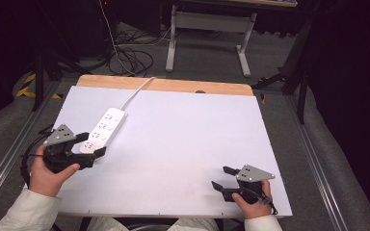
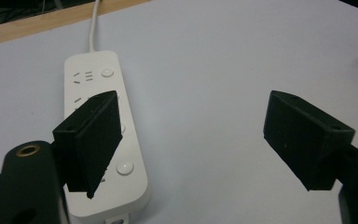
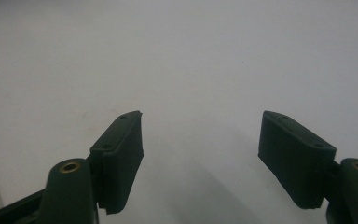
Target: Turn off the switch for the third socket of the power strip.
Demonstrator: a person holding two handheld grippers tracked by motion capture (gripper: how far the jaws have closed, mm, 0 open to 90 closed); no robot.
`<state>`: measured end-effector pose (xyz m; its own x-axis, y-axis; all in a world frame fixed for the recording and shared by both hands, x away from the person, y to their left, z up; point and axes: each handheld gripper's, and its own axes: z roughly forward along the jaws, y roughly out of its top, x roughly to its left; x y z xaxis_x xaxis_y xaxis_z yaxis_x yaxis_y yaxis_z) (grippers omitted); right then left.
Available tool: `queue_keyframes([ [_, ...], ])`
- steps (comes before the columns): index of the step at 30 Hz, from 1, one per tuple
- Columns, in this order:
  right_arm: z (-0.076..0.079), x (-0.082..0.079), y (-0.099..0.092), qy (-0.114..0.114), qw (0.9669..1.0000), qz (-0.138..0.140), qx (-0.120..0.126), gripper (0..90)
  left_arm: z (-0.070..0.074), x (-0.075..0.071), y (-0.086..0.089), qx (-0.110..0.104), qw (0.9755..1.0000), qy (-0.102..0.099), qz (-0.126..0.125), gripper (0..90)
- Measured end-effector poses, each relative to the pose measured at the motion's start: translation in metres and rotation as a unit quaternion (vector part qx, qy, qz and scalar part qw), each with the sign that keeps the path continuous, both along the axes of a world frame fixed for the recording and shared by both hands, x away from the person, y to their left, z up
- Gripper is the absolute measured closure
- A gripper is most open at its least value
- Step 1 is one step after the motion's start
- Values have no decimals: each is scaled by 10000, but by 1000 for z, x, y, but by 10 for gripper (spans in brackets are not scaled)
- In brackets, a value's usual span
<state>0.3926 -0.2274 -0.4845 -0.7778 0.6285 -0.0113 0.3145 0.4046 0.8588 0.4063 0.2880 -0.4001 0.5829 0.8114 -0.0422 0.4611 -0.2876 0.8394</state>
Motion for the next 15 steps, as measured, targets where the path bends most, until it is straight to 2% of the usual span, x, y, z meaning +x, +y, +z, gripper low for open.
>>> queue_keyframes([
  [3,0,0,0,-2,10000,4,-4,307,2,5,-2,69,10000,-10,-1,196],
  [9,0,0,0,3,10000,3,-4,307,4,14,-5,25,10000,54,-4,196],
  [11,0,0,0,5,10000,6,-7,307,5,18,-7,54,10000,74,-4,196],
  [13,0,0,0,3,10000,8,-8,307,7,21,-8,171,9998,41,22,196],
  [15,0,0,0,4,10000,8,-9,307,8,24,-10,149,9999,70,-9,197],
])
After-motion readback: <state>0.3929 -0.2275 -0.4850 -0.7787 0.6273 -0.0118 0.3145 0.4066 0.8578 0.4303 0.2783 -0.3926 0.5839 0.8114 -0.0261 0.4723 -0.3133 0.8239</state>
